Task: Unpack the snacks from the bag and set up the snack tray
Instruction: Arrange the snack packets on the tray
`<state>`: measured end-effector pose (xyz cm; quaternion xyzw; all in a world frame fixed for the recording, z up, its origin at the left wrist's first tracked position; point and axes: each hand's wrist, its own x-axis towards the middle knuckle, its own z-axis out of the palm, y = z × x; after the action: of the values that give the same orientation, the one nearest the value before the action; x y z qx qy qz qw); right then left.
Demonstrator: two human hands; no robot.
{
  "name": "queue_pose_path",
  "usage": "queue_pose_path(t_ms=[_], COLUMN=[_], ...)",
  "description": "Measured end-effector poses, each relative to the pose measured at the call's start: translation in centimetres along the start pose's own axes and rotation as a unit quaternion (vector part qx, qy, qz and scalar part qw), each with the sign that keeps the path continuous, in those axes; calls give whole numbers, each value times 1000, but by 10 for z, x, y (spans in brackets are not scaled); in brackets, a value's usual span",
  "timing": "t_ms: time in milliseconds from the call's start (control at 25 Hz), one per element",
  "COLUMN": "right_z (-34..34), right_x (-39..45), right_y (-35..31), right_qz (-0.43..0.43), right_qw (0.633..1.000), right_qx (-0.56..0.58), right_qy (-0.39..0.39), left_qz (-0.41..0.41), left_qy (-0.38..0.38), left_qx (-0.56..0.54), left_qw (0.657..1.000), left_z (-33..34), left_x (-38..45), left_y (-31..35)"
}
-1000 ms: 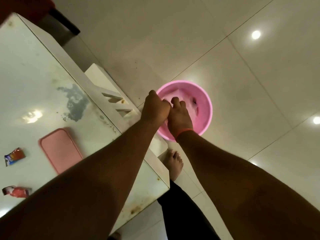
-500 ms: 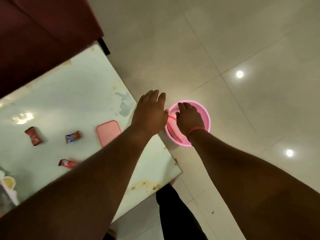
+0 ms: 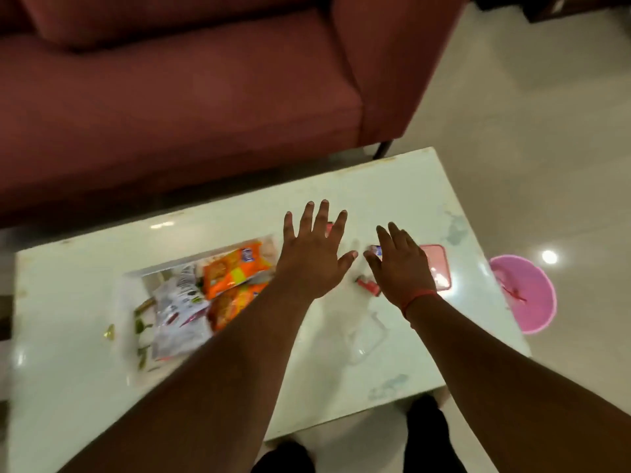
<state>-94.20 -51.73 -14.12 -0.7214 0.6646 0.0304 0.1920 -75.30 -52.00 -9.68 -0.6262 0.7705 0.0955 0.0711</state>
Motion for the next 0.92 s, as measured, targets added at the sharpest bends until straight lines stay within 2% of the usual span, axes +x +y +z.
queue_pose_path(t_ms=[200, 360, 440, 520, 600, 680, 720, 800, 920], right_z=[43, 65, 71, 76, 85, 96, 100, 106, 107], right_x=[-22, -41, -50, -60, -66, -66, -63, -59, -56], right_y=[-146, -204, -214, -219, -220, -220, -222, -224, -220], right_qz=[-71, -103, -105, -86, -22, 80, 130, 187, 180], right_qw=[996, 990, 991, 994, 998, 990, 974, 936, 916], right_qx=[-33, -51, -44, -45, -17, 92, 161, 275, 336], right_qy=[-49, -81, -76, -58, -47, -70, -88, -118, -122], left_qz=[-111, -173, -176, -139, -61, 0, 0, -55, -154], left_qy=[-14, -47, -40, -5, 19, 14, 5, -13, -11], left_qx=[-10, -37, -48, -49, -69, -100, -123, -194, -287], left_qw=[994, 983, 982, 989, 996, 995, 992, 979, 945], left_z=[14, 40, 51, 61, 70, 82, 88, 99, 105], left_x=[-98, -154, -171, -181, -187, -189, -189, -186, -178], left_y=[-144, -201, -207, -203, -187, -165, -155, -138, -122])
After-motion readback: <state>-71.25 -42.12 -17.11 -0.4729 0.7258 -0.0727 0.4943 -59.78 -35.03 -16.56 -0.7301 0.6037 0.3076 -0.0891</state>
